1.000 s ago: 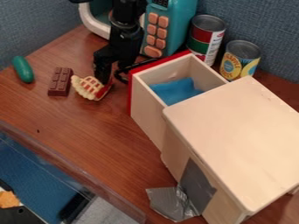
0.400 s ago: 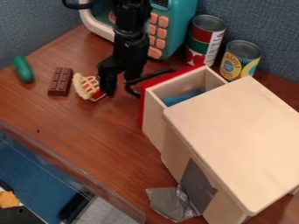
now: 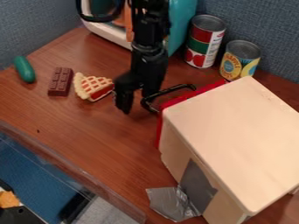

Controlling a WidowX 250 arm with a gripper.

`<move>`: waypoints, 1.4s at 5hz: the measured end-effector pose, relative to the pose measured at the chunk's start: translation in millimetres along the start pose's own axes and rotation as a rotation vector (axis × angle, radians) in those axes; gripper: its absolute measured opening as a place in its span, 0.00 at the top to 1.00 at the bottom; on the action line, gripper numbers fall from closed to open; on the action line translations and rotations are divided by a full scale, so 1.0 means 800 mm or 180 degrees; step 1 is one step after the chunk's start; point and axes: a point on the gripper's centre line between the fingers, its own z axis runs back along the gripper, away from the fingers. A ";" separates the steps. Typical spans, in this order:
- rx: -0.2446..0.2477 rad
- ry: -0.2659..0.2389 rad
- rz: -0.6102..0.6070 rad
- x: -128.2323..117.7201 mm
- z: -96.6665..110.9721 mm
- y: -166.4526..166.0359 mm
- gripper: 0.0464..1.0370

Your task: Close the drawer

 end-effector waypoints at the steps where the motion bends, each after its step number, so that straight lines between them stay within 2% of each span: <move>1: -0.0100 -0.0282 -0.0045 0.016 0.000 -0.002 0.04; 2: -0.0230 -0.0740 -0.0182 0.036 0.003 -0.006 0.04; 3: -0.0397 -0.1041 -0.0220 0.034 0.004 -0.012 0.04; 4: -0.0269 -0.0438 0.0354 -0.002 0.017 -0.021 0.04; 5: 0.0195 0.0450 0.1252 -0.053 0.043 -0.046 0.04; 6: 0.0366 0.0993 0.2067 -0.097 0.061 -0.086 0.04; 7: 0.0605 0.1071 0.2911 -0.145 0.099 -0.138 0.04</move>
